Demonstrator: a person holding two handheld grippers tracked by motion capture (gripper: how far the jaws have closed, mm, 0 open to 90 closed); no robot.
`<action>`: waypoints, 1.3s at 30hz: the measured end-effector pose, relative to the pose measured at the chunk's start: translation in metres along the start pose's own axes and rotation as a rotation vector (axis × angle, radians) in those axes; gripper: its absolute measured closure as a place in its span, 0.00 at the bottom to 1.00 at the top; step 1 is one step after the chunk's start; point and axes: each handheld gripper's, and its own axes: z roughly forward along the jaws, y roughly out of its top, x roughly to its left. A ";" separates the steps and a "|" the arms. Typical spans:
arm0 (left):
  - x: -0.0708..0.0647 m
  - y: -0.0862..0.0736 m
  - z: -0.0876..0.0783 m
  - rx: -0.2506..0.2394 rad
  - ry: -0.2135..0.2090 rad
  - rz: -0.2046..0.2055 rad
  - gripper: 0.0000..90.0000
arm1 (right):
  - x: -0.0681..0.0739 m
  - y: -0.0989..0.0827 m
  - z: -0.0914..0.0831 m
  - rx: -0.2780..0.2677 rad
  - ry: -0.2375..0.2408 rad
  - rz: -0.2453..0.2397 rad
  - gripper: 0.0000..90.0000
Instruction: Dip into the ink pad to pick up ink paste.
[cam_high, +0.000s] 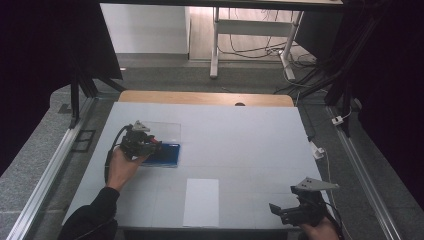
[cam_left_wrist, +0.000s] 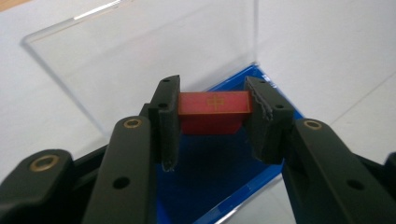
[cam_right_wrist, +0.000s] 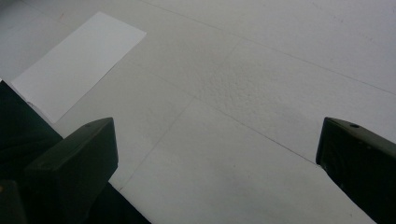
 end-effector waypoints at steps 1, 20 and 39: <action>0.002 -0.001 0.000 0.001 0.001 -0.006 0.65 | 0.000 0.000 0.000 0.001 0.000 0.000 0.00; 0.023 -0.010 0.012 0.058 0.018 -0.057 0.65 | 0.000 0.000 0.001 0.003 0.003 0.001 0.00; 0.008 -0.012 0.017 0.073 0.112 0.016 0.65 | 0.001 0.000 0.001 0.009 0.000 -0.005 0.00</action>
